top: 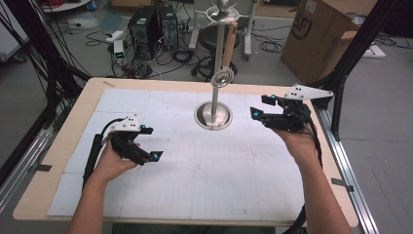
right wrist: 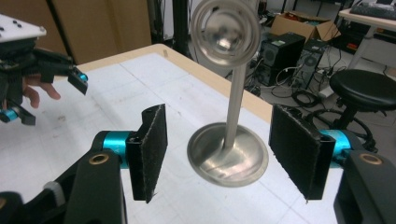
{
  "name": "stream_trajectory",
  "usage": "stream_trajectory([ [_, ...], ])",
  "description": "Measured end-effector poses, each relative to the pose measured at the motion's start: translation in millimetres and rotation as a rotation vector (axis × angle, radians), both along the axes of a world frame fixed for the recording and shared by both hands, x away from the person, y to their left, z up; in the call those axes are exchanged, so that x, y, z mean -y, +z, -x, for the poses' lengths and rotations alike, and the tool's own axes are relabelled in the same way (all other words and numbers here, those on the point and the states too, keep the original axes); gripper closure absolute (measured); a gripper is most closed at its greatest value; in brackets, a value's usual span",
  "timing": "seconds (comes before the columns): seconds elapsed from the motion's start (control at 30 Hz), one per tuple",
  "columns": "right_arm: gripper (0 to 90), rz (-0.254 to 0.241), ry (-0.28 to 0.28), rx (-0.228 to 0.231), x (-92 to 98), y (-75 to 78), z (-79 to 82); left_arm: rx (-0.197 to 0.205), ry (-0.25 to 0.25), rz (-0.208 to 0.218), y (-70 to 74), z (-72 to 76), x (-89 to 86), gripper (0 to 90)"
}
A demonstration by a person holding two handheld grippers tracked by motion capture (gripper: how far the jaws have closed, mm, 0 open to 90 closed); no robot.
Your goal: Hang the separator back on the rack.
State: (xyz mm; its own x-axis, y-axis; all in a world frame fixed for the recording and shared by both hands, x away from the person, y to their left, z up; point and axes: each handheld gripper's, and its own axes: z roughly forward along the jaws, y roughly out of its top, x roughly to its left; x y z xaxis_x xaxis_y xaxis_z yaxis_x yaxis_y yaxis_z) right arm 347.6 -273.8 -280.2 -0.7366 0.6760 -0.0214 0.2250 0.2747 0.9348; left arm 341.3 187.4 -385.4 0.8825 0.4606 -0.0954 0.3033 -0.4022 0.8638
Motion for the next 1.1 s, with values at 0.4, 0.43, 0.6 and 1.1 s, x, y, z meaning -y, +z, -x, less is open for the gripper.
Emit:
stream_trajectory([
  [0.4, 32.5, -0.021, -0.013, -0.032, 16.5, -27.2, 7.3, 0.002, -0.001, -0.006, -0.6, 0.0, 0.1, 1.6],
  [0.43, 32.3, -0.026, -0.015, -0.035, 17.4, -29.7, 7.9, 0.003, -0.001, -0.007, -0.6, 0.0, 0.1, 1.6],
  [0.6, 30.2, -0.032, -0.015, -0.056, 20.1, -43.7, 10.5, 0.003, 0.000, -0.007, -0.8, 0.2, 0.3, 1.6],
  [1.1, 22.3, -0.052, -0.024, -0.132, 24.7, -94.9, 16.2, 0.005, 0.000, -0.005, -1.0, 0.3, 0.0, 1.6],
])
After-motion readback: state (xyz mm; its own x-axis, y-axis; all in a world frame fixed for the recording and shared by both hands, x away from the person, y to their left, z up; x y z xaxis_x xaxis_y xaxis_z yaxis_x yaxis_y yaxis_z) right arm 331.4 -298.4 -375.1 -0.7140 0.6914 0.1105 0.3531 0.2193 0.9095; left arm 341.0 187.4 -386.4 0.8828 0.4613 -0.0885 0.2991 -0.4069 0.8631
